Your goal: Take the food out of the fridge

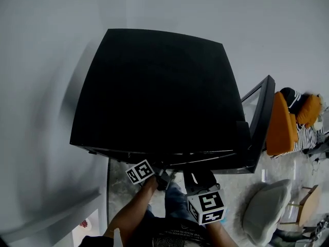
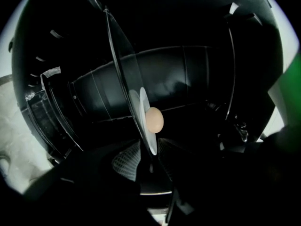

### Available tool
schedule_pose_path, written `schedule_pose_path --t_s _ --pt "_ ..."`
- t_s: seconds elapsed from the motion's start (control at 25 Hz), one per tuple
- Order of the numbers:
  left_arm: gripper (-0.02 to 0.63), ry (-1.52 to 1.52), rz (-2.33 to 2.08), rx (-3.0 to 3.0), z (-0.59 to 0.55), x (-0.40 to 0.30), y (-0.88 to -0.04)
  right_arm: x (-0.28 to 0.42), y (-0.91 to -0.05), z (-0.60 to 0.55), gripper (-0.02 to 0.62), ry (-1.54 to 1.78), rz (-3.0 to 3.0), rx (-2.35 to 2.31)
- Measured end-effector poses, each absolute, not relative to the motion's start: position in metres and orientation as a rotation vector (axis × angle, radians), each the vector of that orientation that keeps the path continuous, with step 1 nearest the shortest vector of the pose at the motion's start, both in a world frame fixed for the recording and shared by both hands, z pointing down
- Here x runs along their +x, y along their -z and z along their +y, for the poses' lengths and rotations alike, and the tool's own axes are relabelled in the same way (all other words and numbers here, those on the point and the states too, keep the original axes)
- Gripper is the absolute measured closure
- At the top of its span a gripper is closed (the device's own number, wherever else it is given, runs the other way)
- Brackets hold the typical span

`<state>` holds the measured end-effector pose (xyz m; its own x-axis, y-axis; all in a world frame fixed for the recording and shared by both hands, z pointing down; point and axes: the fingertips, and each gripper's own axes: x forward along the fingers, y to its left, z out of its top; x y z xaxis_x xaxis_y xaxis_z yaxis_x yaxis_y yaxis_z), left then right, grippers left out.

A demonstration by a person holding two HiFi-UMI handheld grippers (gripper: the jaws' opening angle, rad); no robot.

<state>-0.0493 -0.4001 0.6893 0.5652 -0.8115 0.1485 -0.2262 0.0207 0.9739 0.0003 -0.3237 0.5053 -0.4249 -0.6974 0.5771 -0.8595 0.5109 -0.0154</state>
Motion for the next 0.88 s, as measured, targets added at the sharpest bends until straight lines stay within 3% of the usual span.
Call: schedule_pose_path --t_s 0.2,0.4,0.88 --pt "0.497 0.559 -0.915 1.506 -0.405 -0.046 -0.692 0.007 -0.508 -0.324 0.575 -0.439 -2.233 1.284" --pt "0.561 0.582 -0.891 1.496 -0.407 -0.045 -0.69 0.006 -0.509 -0.326 0.575 -0.433 -2.238 1.286" --pt "0.581 0.596 -0.836 1.459 -0.396 -0.044 -0.684 0.0 -0.505 -0.319 0.575 -0.436 -2.262 1.297"
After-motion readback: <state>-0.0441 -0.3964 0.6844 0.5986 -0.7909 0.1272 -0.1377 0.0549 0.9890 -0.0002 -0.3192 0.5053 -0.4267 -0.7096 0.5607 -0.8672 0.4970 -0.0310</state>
